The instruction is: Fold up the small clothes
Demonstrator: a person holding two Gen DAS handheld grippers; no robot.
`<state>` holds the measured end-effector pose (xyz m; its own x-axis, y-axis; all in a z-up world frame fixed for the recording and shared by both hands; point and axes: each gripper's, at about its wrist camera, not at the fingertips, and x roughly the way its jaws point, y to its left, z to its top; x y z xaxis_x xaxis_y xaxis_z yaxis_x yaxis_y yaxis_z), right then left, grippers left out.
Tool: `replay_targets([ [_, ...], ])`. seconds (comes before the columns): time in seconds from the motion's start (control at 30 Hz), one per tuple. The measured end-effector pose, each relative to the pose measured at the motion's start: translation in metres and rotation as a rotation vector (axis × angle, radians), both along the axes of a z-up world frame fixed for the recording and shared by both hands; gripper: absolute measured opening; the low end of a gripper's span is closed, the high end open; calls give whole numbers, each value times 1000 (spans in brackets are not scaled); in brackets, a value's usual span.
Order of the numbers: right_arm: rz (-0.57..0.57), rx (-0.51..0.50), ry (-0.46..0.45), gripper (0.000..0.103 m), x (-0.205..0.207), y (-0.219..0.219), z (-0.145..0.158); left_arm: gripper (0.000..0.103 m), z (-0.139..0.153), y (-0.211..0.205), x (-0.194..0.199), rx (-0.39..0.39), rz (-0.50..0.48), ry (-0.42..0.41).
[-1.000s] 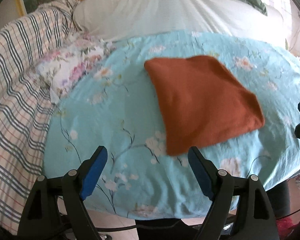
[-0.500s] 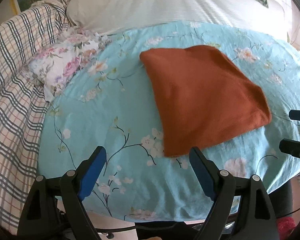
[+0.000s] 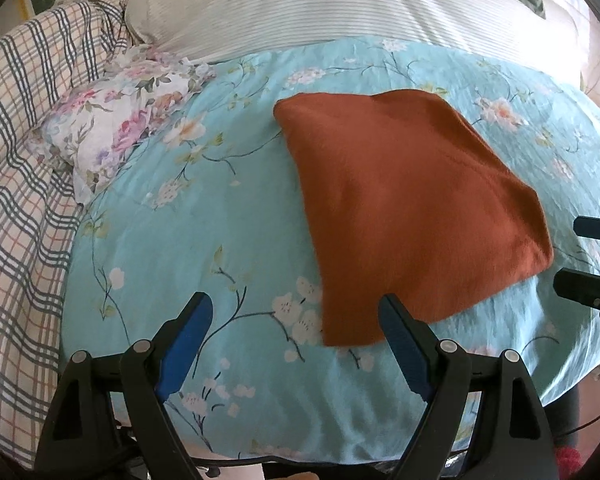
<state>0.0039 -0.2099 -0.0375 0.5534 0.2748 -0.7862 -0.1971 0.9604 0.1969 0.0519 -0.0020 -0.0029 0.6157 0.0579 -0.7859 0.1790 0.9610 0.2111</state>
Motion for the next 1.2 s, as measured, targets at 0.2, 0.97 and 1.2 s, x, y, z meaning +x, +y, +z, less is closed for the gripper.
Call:
replay_targets([
  [0.2,20,-10,-4,103,10,5,2,85,2,-1,5,-18,-4,-8],
  [0.97,9,-4,-11,103,-13,5,6,85,10,-4,-19,-73,-17,-38],
  [1.2,1,-2,-24,103,-26,3,11,86,14,-6,-28,-80,-24,-54],
])
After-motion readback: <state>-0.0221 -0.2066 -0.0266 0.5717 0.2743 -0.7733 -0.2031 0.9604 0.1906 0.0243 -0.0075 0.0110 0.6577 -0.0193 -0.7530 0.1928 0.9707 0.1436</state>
